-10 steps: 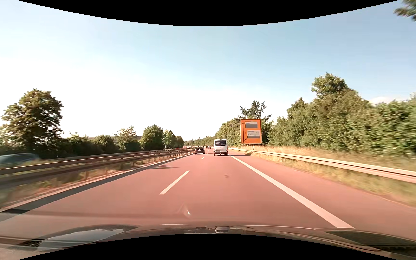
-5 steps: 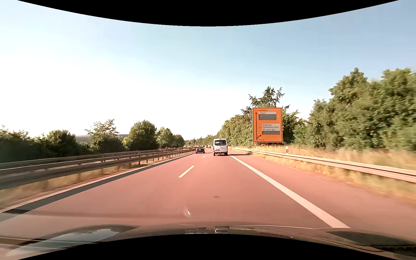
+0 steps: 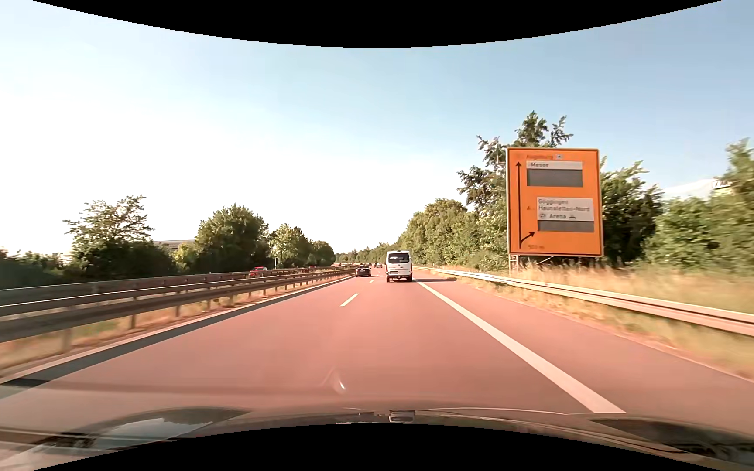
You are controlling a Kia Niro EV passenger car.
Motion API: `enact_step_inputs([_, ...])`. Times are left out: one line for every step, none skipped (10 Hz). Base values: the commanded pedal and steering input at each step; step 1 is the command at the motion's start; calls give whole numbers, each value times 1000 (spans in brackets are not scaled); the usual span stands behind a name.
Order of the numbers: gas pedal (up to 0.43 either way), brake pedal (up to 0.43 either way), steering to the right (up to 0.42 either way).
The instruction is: Follow the waypoints while adhering to traffic rules and regulations
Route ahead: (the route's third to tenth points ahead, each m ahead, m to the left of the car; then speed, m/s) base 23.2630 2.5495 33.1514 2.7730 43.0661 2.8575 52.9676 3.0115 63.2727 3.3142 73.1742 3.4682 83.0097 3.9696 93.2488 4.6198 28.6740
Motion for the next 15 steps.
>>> enact_step_inputs([228,6,-6])
enact_step_inputs([228,6,-6])
enact_step_inputs([228,6,-4])
enact_step_inputs([228,0,-4])
enact_step_inputs([228,6,-4])
enact_step_inputs([228,6,-4])
enact_step_inputs([228,6,-2])
enact_step_inputs([228,6,-1])
enact_step_inputs([228,6,-1])
enact_step_inputs([228,12,-2])
enact_step_inputs([209,6,-3])
enact_step_inputs([197,6,-4])
enact_step_inputs([197,6,-4])
enact_step_inputs([189,6,-4])
enact_step_inputs([150,6,-4])
